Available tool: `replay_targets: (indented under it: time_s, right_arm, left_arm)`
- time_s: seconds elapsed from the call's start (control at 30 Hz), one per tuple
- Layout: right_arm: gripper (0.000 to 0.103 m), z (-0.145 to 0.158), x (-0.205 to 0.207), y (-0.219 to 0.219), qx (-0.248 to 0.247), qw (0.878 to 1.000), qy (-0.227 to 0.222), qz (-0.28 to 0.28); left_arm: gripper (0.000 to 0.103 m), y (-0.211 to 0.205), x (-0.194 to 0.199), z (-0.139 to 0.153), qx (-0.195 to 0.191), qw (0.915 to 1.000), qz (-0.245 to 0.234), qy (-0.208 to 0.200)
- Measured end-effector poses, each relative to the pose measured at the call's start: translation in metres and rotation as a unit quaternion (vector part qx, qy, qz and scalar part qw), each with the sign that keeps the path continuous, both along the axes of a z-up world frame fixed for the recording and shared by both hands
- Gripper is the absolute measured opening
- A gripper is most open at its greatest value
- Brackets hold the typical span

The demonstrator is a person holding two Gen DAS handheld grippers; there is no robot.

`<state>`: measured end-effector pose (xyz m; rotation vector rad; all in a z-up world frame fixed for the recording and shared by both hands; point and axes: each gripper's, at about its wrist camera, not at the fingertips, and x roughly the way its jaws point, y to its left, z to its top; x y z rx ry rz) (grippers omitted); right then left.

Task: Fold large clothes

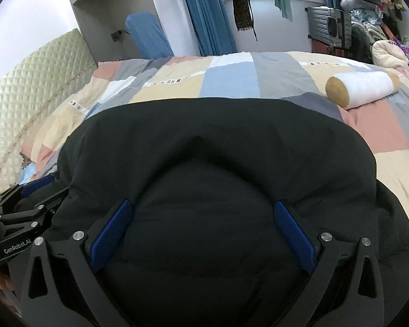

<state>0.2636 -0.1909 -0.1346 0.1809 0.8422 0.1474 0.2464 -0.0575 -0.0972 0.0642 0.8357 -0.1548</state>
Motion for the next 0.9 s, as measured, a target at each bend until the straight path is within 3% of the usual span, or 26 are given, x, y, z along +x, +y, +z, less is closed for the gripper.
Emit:
replay_targets:
  time_s: [0.23, 0.4, 0.57, 0.77, 0.9]
  right_arm:
    - [0.103, 0.004, -0.016, 0.001, -0.015, 1.0, -0.026, -0.001]
    - [0.103, 0.023, -0.033, -0.009, -0.017, 0.999, -0.051, -0.005]
    - [0.103, 0.028, -0.04, -0.028, -0.029, 0.998, -0.054, -0.019]
    - [0.103, 0.012, -0.045, -0.043, -0.033, 0.998, -0.045, -0.023]
    - [0.103, 0.009, -0.049, -0.048, -0.044, 0.998, -0.048, -0.023]
  left_arm:
    - [0.078, 0.001, -0.023, 0.012, 0.02, 0.9993, -0.001, -0.033]
    - [0.078, 0.024, -0.042, 0.032, 0.04, 0.994, 0.035, -0.096]
    - [0.078, 0.058, -0.036, 0.017, -0.006, 0.9965, 0.062, -0.056]
    - [0.082, 0.078, -0.046, 0.006, -0.004, 0.9965, 0.064, -0.052]
    - [0.092, 0.095, -0.051, 0.0, -0.005, 0.9956, 0.078, -0.052]
